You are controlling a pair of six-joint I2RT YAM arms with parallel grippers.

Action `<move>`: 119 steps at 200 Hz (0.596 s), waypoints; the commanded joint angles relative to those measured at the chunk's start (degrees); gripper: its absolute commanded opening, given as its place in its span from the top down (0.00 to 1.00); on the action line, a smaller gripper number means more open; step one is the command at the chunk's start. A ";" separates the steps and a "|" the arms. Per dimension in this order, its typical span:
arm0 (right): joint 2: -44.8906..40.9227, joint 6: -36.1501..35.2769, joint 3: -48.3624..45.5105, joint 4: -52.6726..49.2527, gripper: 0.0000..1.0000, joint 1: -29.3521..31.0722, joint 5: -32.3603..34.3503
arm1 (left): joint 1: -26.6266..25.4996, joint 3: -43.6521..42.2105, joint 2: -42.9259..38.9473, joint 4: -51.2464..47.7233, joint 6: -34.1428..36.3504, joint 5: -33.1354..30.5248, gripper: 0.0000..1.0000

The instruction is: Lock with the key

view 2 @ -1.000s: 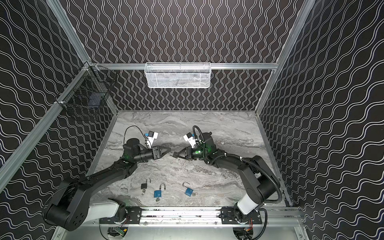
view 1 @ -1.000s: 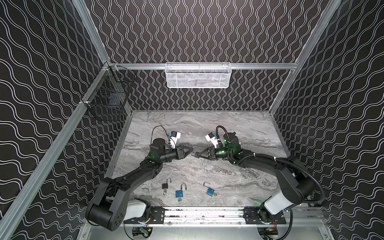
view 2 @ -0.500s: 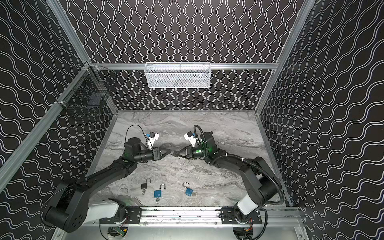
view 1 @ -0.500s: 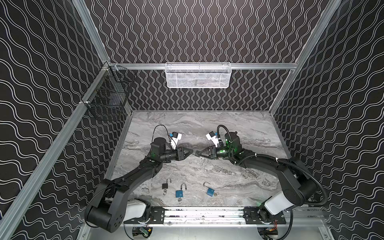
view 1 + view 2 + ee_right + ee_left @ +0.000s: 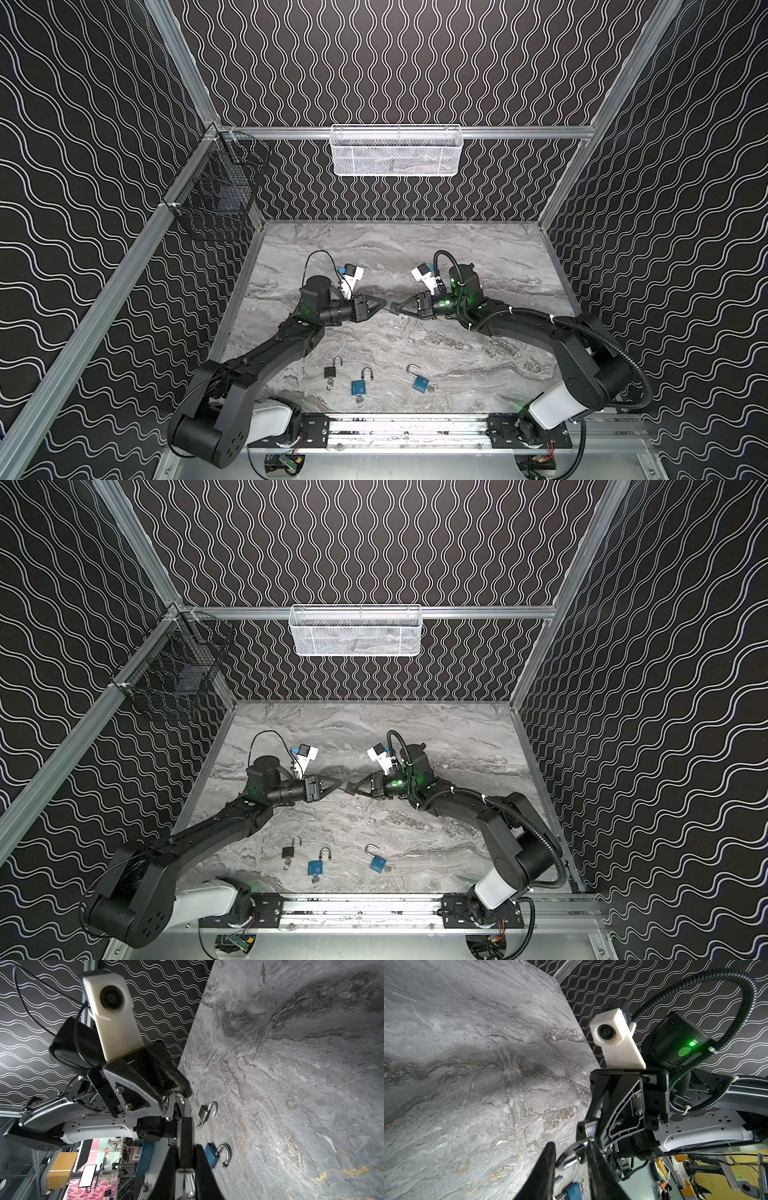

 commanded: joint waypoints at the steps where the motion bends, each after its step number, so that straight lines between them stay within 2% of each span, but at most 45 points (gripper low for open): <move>1: 0.08 0.55 0.58 2.44 1.00 -0.02 -0.78 | -0.06 0.19 0.64 3.00 -0.06 1.06 0.71; 61: 0.52 0.59 0.76 2.52 1.00 0.00 -1.10 | -0.03 0.68 0.15 0.72 0.88 0.45 0.77; 119: 0.52 0.46 1.11 2.32 1.00 0.01 -1.23 | -0.06 0.50 0.67 2.48 0.08 1.36 0.82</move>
